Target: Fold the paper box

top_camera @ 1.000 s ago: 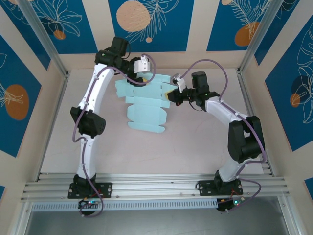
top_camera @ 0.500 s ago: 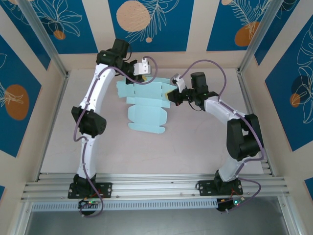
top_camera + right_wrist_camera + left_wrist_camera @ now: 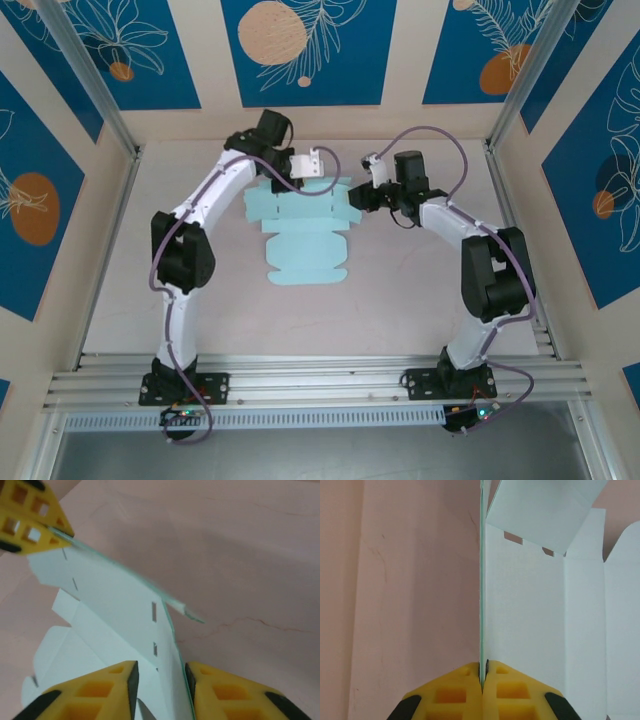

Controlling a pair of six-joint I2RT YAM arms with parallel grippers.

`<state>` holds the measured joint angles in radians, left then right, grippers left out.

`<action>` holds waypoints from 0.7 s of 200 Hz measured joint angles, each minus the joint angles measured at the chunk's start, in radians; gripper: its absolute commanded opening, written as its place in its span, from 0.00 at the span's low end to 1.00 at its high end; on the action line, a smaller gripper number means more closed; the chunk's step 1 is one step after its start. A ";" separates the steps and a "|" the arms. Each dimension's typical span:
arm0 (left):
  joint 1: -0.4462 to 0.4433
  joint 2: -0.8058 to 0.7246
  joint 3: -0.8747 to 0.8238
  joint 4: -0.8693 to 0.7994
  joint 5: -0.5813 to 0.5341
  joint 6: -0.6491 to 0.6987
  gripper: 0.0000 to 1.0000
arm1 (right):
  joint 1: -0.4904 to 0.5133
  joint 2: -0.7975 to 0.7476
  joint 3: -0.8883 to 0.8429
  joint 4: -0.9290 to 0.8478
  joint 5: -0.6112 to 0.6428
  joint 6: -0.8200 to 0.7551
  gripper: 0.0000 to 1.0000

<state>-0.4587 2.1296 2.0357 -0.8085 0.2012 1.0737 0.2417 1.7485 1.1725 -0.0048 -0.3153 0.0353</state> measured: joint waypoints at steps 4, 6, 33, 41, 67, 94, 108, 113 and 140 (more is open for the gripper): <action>-0.010 -0.013 -0.042 0.034 -0.019 -0.002 0.00 | -0.002 0.000 -0.006 0.000 0.010 0.014 0.38; -0.012 -0.016 -0.056 0.046 -0.026 -0.004 0.00 | -0.003 0.000 -0.009 0.000 0.014 0.014 0.38; -0.049 -0.065 -0.234 0.244 -0.121 -0.038 0.00 | -0.027 0.000 -0.038 -0.019 0.081 0.084 0.51; -0.056 -0.080 -0.275 0.298 -0.140 -0.048 0.00 | -0.033 -0.002 -0.043 -0.019 0.089 0.108 0.57; -0.060 -0.142 -0.370 0.443 -0.159 -0.092 0.00 | -0.051 -0.013 -0.075 -0.014 0.087 0.178 0.68; -0.059 -0.208 -0.441 0.565 -0.160 -0.116 0.00 | -0.055 -0.011 -0.080 -0.012 0.075 0.230 0.75; -0.059 -0.233 -0.476 0.612 -0.159 -0.123 0.00 | -0.055 0.006 -0.062 -0.021 0.077 0.250 0.80; -0.059 -0.238 -0.487 0.625 -0.158 -0.123 0.00 | -0.055 0.018 -0.051 -0.022 0.077 0.260 0.83; -0.059 -0.245 -0.540 0.687 -0.153 -0.122 0.00 | -0.059 0.101 0.022 -0.031 0.081 0.300 0.84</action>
<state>-0.5179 1.8851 1.4956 -0.1215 0.0486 0.9516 0.1825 1.8492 1.1942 -0.0360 -0.2340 0.3351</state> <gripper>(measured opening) 0.042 0.836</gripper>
